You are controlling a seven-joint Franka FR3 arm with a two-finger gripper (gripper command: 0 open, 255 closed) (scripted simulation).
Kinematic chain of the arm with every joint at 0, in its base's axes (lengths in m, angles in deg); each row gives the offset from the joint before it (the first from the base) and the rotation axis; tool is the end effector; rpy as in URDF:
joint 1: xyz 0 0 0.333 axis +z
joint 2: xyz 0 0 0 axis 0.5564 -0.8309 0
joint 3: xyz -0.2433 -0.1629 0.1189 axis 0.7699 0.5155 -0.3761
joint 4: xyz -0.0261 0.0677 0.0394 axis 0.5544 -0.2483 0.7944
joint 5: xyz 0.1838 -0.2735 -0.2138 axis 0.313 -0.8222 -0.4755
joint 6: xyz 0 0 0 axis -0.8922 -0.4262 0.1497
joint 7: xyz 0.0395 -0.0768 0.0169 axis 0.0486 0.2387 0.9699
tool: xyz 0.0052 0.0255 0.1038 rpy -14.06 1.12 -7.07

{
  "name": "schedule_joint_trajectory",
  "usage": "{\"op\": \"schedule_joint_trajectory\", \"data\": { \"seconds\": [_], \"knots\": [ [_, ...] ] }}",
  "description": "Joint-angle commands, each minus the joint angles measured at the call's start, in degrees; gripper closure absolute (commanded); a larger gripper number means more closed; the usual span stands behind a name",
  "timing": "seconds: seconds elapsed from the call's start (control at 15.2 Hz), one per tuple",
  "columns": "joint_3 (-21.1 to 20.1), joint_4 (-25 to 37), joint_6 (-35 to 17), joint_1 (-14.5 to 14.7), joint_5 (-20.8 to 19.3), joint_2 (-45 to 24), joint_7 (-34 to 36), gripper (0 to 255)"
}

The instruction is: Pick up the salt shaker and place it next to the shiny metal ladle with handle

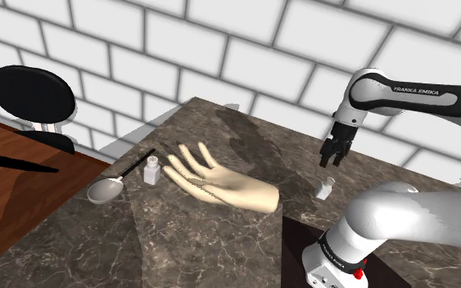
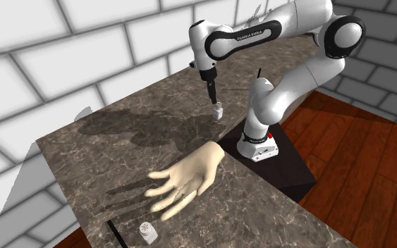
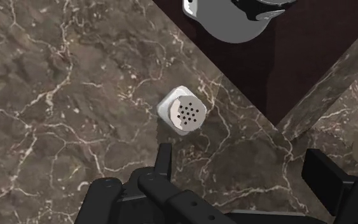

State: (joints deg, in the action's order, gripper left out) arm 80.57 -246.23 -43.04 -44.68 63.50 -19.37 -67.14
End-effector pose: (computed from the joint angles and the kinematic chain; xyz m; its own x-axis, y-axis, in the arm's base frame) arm 0.2247 -0.1574 0.4215 0.9541 -0.1578 -0.2547 -0.2000 -0.9684 -0.1492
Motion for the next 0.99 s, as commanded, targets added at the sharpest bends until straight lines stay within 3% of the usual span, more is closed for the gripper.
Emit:
{"op": "schedule_joint_trajectory", "data": {
  "seconds": [0.0,0.13,0.66,0.92],
  "knots": [
    [3.02,-1.56,-2.18,-1.56,-2.28,-1.47,-2.19,0],
    [6.15,-2.56,-4.36,-3.03,-4.54,-3.52,-4.38,0],
    [7.92,-8.31,-10.27,-4.31,-6.69,-3.98,-4.45,0],
    [7.92,-8.31,-10.27,-4.31,-6.69,-3.98,-4.45,0]
  ]
}}
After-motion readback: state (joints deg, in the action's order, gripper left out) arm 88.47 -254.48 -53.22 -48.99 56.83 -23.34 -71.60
